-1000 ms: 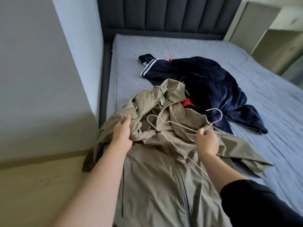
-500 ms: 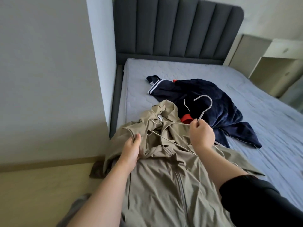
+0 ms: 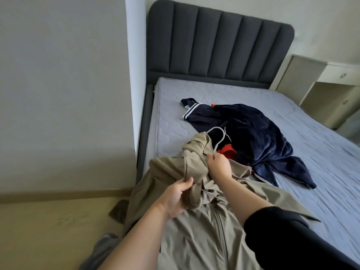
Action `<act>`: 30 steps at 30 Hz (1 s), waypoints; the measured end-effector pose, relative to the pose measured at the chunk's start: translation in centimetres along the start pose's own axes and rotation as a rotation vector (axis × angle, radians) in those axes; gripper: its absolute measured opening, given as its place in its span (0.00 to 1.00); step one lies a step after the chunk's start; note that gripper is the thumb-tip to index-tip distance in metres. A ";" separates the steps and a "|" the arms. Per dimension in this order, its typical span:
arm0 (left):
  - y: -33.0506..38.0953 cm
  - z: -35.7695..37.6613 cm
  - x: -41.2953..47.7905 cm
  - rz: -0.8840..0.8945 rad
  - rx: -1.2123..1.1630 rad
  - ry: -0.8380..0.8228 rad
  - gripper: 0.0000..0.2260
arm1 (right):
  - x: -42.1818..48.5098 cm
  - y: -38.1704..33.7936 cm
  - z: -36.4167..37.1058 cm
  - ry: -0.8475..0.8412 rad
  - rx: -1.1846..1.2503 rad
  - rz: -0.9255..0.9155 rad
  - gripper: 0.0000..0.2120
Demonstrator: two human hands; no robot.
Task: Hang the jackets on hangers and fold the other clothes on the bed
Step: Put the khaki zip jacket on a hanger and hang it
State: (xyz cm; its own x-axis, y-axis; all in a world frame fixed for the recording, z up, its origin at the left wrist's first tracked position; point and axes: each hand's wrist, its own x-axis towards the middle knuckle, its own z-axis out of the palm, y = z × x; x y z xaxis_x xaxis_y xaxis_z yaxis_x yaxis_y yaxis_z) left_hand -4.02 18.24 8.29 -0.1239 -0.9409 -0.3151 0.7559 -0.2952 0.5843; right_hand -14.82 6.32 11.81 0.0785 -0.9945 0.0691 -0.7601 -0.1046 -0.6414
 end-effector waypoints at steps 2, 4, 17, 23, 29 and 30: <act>-0.3 0.0 -0.2 -0.033 0.026 0.007 0.18 | -0.3 -1.1 0.8 0.001 0.166 0.036 0.18; -0.3 -0.1 0.0 -0.011 0.092 0.069 0.13 | -0.4 -1.9 0.8 0.044 0.358 0.072 0.20; 3.3 -1.1 -1.1 1.345 1.462 0.872 0.14 | -1.9 -4.4 -2.5 0.062 0.376 -0.259 0.14; 3.6 -1.5 -0.9 0.972 1.499 0.628 0.18 | -3.2 -5.2 -1.6 -0.035 0.227 -0.402 0.16; 3.4 -1.1 -0.8 0.818 1.542 0.651 0.12 | -3.8 -6.1 0.6 -0.062 0.064 -0.391 0.19; 3.4 -1.2 -0.6 0.745 1.542 0.673 0.12 | -3.7 -5.8 1.1 -0.067 0.052 -0.396 0.19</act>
State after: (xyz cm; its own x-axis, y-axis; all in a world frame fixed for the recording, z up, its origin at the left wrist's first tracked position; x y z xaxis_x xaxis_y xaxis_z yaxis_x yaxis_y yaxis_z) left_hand -0.62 17.98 9.52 0.4614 -0.8289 0.3163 -0.7129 -0.1341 0.6884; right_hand -10.00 10.55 14.41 0.4024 -0.8749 0.2696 -0.6291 -0.4782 -0.6128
